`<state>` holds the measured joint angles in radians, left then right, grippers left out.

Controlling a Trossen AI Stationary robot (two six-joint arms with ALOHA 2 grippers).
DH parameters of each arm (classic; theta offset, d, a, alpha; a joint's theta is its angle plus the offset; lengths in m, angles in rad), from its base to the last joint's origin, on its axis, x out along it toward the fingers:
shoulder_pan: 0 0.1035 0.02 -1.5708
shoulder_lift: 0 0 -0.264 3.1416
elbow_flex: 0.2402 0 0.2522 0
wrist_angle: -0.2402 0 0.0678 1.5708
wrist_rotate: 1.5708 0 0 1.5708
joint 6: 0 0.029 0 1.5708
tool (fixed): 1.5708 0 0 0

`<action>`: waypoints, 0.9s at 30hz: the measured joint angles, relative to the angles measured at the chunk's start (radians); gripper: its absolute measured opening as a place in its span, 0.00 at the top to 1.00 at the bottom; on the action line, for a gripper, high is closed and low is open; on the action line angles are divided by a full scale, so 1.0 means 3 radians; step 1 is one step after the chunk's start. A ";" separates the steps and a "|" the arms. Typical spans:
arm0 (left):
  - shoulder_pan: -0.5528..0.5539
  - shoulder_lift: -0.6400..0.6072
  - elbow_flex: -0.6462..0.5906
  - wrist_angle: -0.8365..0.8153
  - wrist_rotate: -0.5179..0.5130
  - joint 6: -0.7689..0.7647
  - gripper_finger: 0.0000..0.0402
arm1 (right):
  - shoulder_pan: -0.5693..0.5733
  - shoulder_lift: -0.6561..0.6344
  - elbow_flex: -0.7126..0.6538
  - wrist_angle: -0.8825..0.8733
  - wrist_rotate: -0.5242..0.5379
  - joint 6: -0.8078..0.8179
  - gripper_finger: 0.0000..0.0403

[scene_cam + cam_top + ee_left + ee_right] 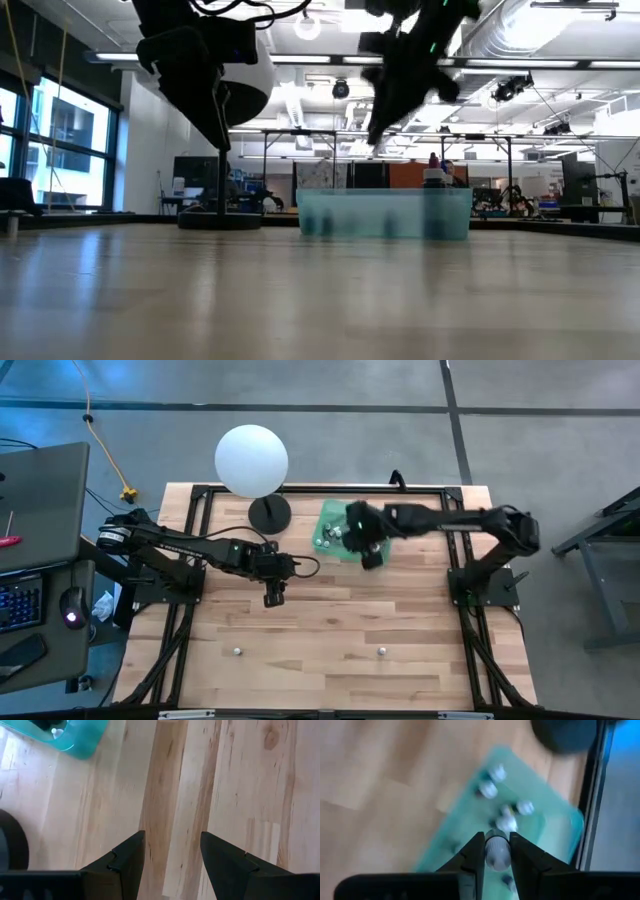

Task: Pick & Place food coloring
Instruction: Put the small black food coloring bottle into the green bin, then put the small green food coloring bottle into the green bin

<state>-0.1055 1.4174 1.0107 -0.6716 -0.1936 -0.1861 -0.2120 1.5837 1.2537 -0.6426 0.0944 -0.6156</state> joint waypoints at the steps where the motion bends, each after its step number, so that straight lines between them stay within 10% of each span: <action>1: 0.0000 0.0000 0.0000 -0.0001 0.0000 0.0016 0.54 | -0.0117 0.0074 0.0000 0.0013 -0.0018 -0.0047 0.83; 13: 0.0000 0.0000 0.0000 0.0077 -0.0003 0.0031 0.54 | -0.0766 0.1011 0.0347 -0.0327 0.0003 -0.0363 0.82; 27: 0.0000 0.0000 0.0001 0.0079 -0.0006 0.0031 0.54 | -0.0782 0.1104 0.0430 -0.0555 0.0029 -0.0271 0.69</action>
<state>-0.1055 1.4174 1.0111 -0.6479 -0.1954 -0.1768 -0.4465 1.9148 1.3827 -0.8091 0.1030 -0.6969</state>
